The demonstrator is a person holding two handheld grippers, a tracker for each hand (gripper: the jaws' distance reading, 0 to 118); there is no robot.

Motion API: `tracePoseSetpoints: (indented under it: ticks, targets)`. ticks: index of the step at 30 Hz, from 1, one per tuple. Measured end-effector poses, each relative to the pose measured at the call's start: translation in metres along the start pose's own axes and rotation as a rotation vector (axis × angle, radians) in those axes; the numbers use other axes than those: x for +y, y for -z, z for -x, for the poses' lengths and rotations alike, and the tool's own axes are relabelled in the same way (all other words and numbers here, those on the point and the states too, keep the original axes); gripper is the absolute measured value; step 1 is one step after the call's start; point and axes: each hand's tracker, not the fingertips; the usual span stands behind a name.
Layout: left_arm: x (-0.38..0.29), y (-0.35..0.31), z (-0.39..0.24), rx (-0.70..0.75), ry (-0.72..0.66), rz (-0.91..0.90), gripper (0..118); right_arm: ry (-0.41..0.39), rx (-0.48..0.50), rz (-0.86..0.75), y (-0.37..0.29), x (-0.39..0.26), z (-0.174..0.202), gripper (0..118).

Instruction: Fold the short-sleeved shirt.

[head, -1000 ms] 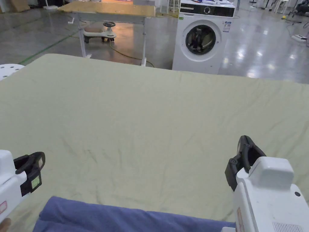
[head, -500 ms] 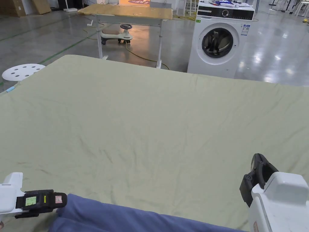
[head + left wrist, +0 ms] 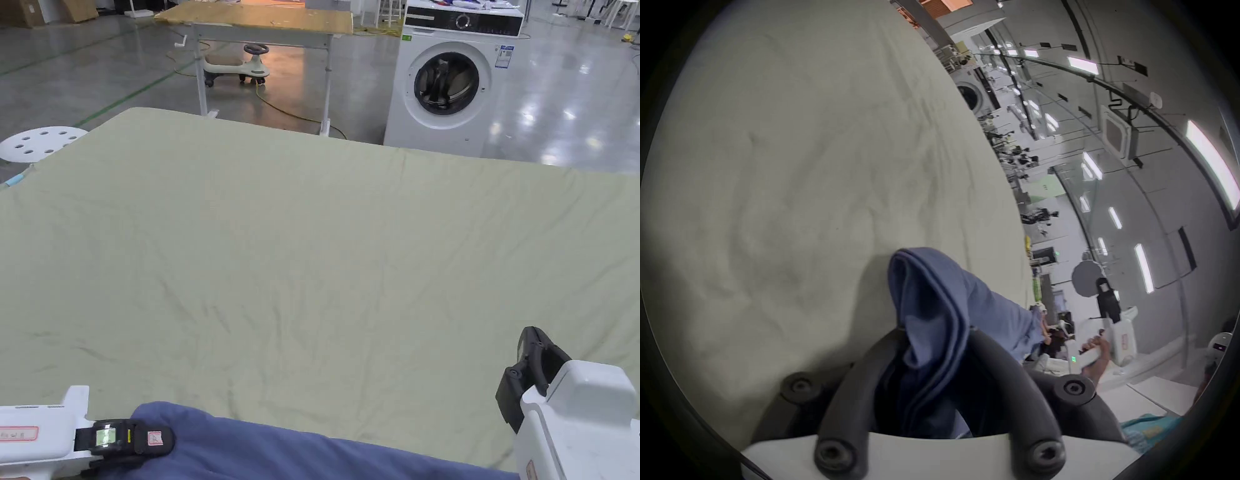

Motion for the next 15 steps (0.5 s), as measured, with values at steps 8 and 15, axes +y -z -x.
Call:
tracePoseSetpoints:
  ticks: [8, 15]
  targets:
    - [0.0, -0.017, -0.034, 0.048, 0.084, -0.032, 5, 0.02, 0.002, 0.014, 0.005, 0.0, -0.003, 0]
    - [0.022, -0.044, -0.075, 0.14, 0.151, -0.077, 4, 0.016, -0.005, 0.004, 0.007, 0.003, -0.012, 0]
